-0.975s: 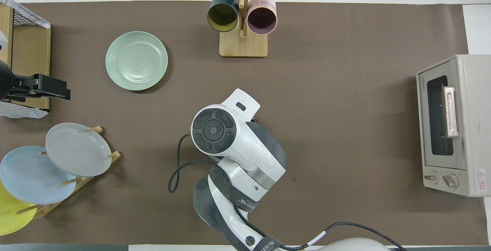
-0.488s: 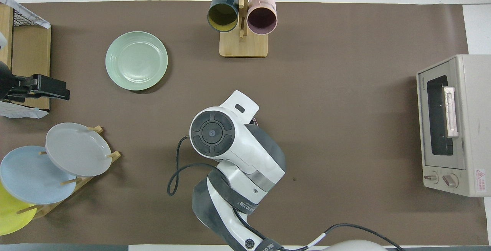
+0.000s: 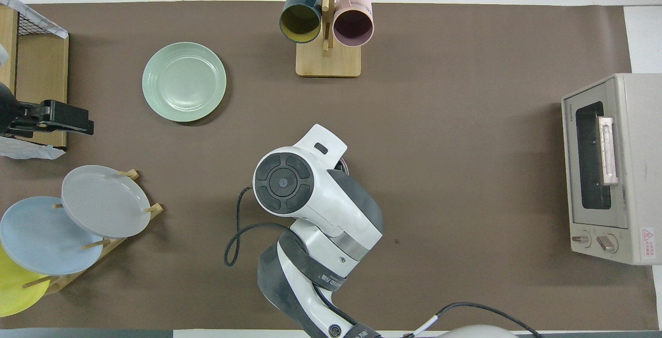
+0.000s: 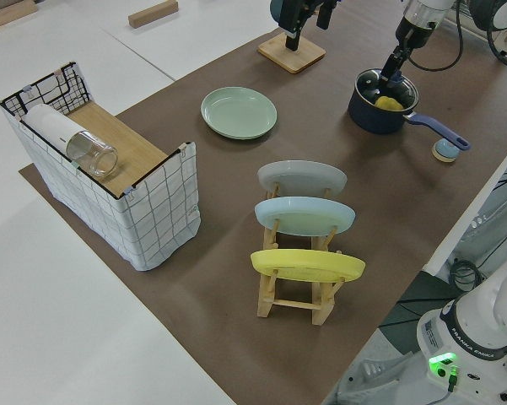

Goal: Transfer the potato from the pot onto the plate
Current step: 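Grasp the glass lid knob with the right gripper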

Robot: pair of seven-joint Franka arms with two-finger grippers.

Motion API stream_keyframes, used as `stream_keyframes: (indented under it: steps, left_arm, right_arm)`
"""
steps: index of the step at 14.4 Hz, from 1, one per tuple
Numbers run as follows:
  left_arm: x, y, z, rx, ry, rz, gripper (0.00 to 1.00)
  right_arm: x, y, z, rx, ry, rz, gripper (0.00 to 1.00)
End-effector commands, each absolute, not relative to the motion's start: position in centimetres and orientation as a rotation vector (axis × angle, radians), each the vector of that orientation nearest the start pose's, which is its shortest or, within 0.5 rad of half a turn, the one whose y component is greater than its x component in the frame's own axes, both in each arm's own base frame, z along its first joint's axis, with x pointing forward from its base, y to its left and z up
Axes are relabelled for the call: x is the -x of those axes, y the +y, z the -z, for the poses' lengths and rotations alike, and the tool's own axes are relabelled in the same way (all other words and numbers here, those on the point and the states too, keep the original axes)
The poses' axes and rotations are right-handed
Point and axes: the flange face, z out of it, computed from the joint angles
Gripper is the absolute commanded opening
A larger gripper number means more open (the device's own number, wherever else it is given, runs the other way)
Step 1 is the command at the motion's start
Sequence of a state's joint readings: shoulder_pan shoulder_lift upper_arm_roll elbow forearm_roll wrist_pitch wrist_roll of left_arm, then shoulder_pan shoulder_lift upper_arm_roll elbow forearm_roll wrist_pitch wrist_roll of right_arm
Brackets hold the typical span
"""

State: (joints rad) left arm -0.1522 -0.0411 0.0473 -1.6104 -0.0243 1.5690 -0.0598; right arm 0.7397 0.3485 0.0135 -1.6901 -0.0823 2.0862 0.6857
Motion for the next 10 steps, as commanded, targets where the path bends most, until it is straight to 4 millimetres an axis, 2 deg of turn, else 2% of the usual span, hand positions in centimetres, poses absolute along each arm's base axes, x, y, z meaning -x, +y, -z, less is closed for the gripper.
stream_keyframes:
  steps: [1, 7, 8, 9, 10]
  left_arm:
    - [-53.25, -5.59, -63.09, 3.178, 0.064, 0.000, 1.00]
    - [-53.40, -5.61, -63.16, 3.179, 0.066, 0.015, 1.00]
    - [-53.40, -5.61, -63.16, 3.179, 0.068, 0.015, 1.00]
    - [-53.42, -5.59, -63.18, 3.178, 0.063, 0.017, 1.00]
    - [-53.42, -5.59, -63.18, 3.178, 0.063, 0.017, 1.00]
  right_arm:
    - [-47.87, 44.12, -40.30, 3.161, -0.186, 0.142, 0.78]
    - [-47.99, 44.10, -40.41, 3.156, -0.220, 0.149, 0.67]
    - [-48.00, 44.11, -40.31, 3.157, -0.220, 0.147, 0.65]
    - [-48.01, 44.12, -40.43, 3.155, -0.220, 0.150, 0.58]
    - [-48.09, 44.06, -40.34, 3.155, -0.220, 0.150, 0.57]
